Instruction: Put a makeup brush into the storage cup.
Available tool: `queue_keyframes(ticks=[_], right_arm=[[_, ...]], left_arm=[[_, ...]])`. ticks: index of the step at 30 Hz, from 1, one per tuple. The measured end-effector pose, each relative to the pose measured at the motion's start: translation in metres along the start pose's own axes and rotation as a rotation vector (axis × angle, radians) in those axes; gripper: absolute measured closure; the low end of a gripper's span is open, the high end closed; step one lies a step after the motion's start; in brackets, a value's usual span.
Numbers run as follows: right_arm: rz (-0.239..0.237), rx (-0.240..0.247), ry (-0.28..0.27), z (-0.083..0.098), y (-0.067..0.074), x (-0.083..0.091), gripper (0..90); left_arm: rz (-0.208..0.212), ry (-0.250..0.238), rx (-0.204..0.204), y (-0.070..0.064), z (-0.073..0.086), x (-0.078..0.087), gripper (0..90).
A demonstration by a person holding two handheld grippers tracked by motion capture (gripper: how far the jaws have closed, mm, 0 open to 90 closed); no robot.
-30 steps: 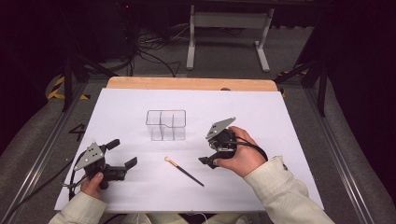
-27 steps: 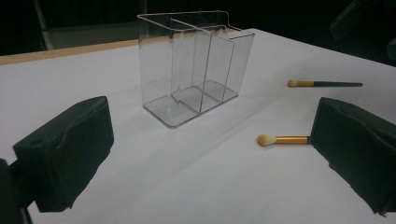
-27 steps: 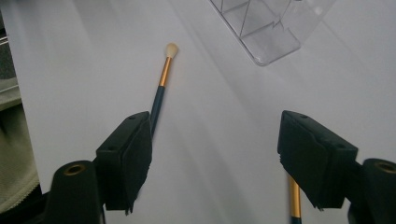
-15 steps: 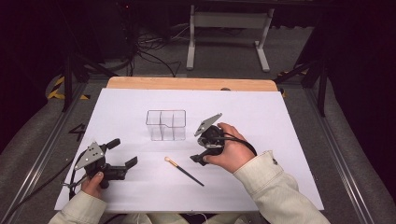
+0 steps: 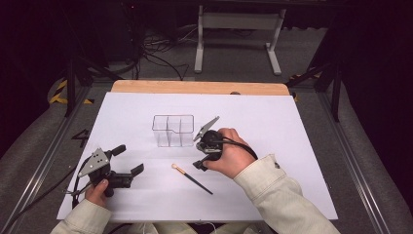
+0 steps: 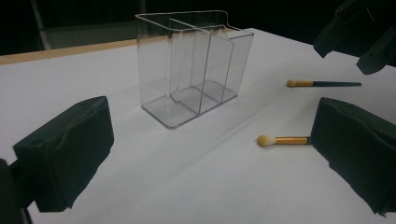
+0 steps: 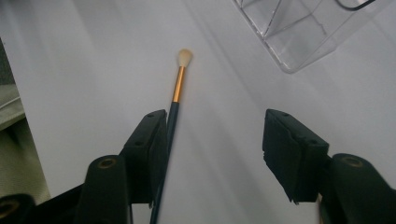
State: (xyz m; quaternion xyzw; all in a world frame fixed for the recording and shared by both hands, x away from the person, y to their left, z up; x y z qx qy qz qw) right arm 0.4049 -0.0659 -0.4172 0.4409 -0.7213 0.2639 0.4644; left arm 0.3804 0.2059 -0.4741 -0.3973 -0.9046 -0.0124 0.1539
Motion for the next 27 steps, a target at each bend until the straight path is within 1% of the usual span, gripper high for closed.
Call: queue_keyframes(ticks=[2,8,12,13,15,16,17,20,27], right_arm=[[-0.001,-0.002,0.005,-0.001,0.001,-0.001,42.7],[-0.007,-0.008,0.06,-0.005,0.006,-0.01,44.9],[-0.012,-0.027,0.102,-0.005,0.008,-0.018,48.5],[-0.012,-0.027,0.102,-0.005,0.008,-0.018,48.5],[-0.011,-0.043,0.12,-0.005,0.008,-0.022,51.3],[-0.013,-0.051,0.138,-0.005,0.008,-0.024,53.4],[-0.02,-0.058,0.146,-0.005,0.009,-0.025,54.3],[-0.024,-0.074,0.177,-0.004,0.01,-0.031,56.2],[-0.021,-0.07,0.231,-0.004,0.014,-0.042,57.5]], left_arm=[[-0.001,-0.001,0.0,0.0,0.0,0.0,0.3],[-0.001,0.001,0.002,0.0,0.0,0.001,0.3],[0.002,0.006,0.0,0.0,0.0,0.001,0.3],[0.002,0.006,0.0,0.0,0.0,0.001,0.3],[0.002,0.007,-0.002,-0.001,0.0,0.001,0.3],[0.002,0.006,-0.002,-0.001,0.0,0.001,0.3],[0.001,0.007,-0.002,-0.001,0.0,0.001,0.3],[0.001,0.007,0.001,-0.001,0.001,0.0,0.3],[0.002,0.01,-0.004,-0.001,0.001,0.001,0.3]])
Point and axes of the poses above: each handheld gripper's, and its own axes: x roughly backward along the jaws, z roughly out of its underside, y roughly to its left, the point moved 6 cm from there along -x, roughly forward along the jaws, and after that the axes turned 3 degrees about y, right-handed, at the moved point
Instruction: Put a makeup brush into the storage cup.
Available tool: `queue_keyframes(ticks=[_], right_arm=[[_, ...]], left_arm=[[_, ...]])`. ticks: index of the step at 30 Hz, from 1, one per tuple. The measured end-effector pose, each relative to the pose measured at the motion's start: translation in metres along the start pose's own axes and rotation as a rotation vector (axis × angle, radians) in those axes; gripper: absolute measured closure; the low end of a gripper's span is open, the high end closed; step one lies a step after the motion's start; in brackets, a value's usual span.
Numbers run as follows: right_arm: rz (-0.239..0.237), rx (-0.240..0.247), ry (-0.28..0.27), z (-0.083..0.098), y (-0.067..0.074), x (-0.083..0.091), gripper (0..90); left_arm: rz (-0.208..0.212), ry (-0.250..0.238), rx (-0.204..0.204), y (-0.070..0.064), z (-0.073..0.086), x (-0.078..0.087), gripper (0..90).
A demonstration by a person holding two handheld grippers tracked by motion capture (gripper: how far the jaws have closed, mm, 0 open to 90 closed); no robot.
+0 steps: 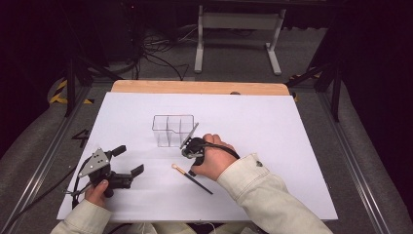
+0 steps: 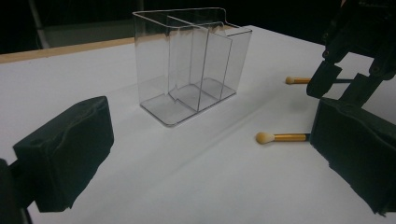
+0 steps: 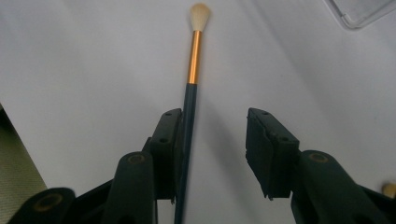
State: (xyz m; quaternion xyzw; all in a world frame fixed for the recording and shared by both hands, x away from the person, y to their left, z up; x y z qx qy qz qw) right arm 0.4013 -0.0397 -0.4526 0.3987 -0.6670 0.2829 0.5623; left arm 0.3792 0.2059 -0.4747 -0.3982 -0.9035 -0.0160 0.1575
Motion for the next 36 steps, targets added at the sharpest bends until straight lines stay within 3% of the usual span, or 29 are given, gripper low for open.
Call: queue_keyframes(ticks=[17,36], right_arm=[[-0.006,0.004,0.075,-0.002,0.008,-0.021,65.9],[0.025,0.007,0.133,-0.007,0.014,-0.033,76.7]], left_arm=[[-0.002,0.006,-0.004,-0.001,0.001,0.001,0.3],[-0.016,0.016,-0.026,-0.002,0.003,0.01,0.3]])
Point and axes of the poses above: each handheld gripper's, and its own axes: x roughly backward along the jaws, z roughly out of its underside, y roughly to its left, the point moved 6 cm from there along -x, roughly forward along the jaws, and after that the axes turned 3 degrees about y, right-handed, at the moved point
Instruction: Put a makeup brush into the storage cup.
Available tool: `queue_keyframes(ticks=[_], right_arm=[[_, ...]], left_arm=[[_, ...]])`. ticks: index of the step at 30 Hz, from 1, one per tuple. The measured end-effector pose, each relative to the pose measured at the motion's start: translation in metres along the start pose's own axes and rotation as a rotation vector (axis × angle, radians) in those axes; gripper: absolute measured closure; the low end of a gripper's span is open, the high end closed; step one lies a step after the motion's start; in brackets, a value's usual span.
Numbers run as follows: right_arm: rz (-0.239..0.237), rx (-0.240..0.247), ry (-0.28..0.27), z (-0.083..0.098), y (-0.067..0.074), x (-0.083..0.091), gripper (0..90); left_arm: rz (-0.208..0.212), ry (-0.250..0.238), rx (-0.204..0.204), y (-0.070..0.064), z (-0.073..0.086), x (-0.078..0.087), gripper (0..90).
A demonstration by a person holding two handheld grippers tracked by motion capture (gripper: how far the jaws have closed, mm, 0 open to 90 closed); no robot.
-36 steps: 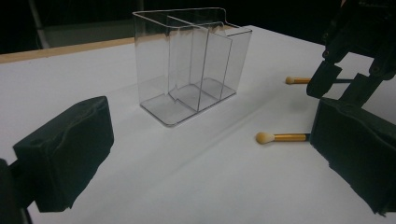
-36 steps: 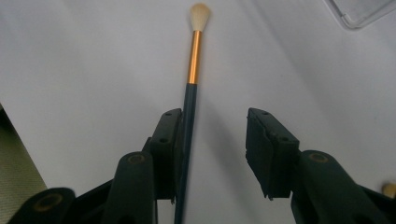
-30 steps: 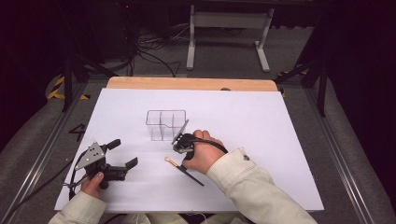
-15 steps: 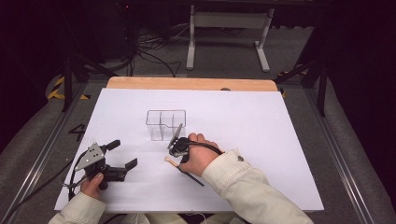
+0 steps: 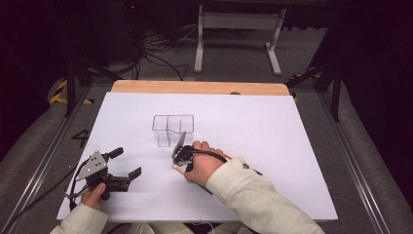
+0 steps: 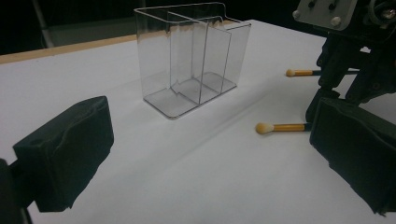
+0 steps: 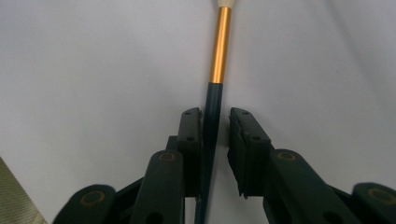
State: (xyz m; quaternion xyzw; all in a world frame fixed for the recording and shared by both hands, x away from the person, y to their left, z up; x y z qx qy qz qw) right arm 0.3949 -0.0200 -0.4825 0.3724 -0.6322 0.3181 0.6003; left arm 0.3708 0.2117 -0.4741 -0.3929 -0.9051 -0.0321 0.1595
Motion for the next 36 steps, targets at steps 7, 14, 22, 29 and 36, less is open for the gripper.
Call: queue_keyframes(ticks=[7,14,22,29,36], right_arm=[[0.038,0.0,0.016,-0.001,0.001,-0.001,80.2],[0.059,-0.001,0.029,-0.002,0.002,-0.001,83.5],[0.054,-0.005,0.024,-0.002,0.002,-0.001,83.6],[0.039,-0.01,0.013,0.0,0.001,0.0,83.7],[0.038,-0.013,-0.04,0.0,0.001,0.013,83.7]], left_arm=[[0.001,0.002,0.0,0.0,0.0,0.0,0.3],[0.003,0.003,0.001,0.0,0.0,-0.001,0.3],[0.004,0.002,0.002,0.0,0.0,-0.001,0.3],[0.003,0.004,0.0,0.0,0.0,-0.001,0.3],[0.003,0.004,0.001,0.0,0.0,-0.001,0.3]])
Point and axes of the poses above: each handheld gripper's, and its own axes: x roughly backward along the jaws, z roughly out of its underside, y roughly to its left, the point moved 6 cm from there along -x, roughly forward along the jaws, and after that the axes turned 3 degrees about y, right-handed, at the moved point
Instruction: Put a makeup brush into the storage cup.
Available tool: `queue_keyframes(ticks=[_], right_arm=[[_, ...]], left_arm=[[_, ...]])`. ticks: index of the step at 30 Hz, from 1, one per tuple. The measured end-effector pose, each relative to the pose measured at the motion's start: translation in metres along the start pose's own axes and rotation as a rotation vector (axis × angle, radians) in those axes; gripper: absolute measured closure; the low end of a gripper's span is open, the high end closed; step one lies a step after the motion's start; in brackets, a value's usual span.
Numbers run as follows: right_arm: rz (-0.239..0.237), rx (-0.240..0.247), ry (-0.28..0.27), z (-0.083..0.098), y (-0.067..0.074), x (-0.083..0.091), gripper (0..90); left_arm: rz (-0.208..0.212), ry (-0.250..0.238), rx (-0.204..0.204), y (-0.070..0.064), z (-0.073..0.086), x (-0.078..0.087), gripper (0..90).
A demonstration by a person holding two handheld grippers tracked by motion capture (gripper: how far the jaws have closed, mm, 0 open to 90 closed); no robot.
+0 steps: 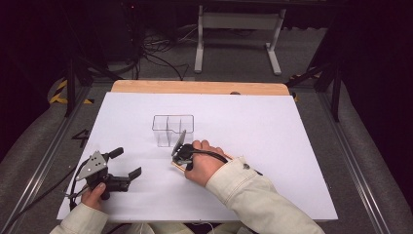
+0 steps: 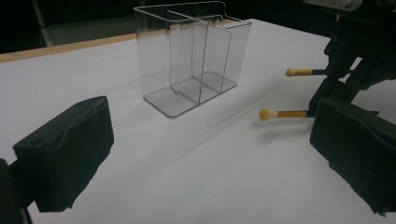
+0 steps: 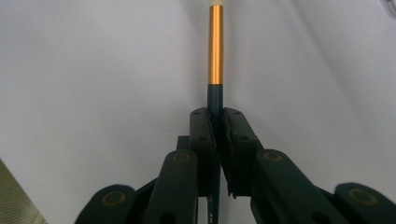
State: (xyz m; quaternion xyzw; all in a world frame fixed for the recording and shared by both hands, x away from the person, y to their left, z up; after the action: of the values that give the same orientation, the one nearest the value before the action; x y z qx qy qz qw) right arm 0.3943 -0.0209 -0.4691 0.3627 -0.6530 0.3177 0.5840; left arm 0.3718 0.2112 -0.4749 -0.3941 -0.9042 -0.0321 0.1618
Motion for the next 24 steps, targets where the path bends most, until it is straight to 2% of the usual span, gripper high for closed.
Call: queue_keyframes(ticks=[8,15,21,22,24], right_arm=[[-0.007,-0.003,-0.087,0.001,-0.003,0.019,83.7],[-0.019,-0.001,-0.194,0.002,-0.005,0.035,83.7],[-0.035,0.0,-0.248,0.004,-0.006,0.042,83.7],[-0.036,-0.002,-0.276,0.004,-0.007,0.045,83.7],[-0.035,-0.002,-0.284,0.004,-0.007,0.045,83.7]], left_arm=[[0.001,0.0,0.001,0.0,0.0,0.0,0.3],[0.0,0.0,0.001,0.0,0.0,0.0,0.3],[-0.001,0.0,0.001,0.0,0.0,0.0,0.3],[-0.001,0.0,0.001,0.0,0.0,0.0,0.3],[-0.001,0.0,0.002,0.0,0.0,0.0,0.3]])
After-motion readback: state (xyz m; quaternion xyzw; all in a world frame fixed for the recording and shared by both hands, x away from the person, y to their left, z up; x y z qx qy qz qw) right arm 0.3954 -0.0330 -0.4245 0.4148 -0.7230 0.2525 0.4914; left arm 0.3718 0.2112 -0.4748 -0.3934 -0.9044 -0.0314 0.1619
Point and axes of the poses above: each handheld gripper's, and its own axes: x roughly backward along the jaws, z roughly out of its underside, y roughly to its left, the point moved 6 cm from there along -x, roughly forward along the jaws, and after that the axes turned 3 degrees about y, right-handed, at the moved point
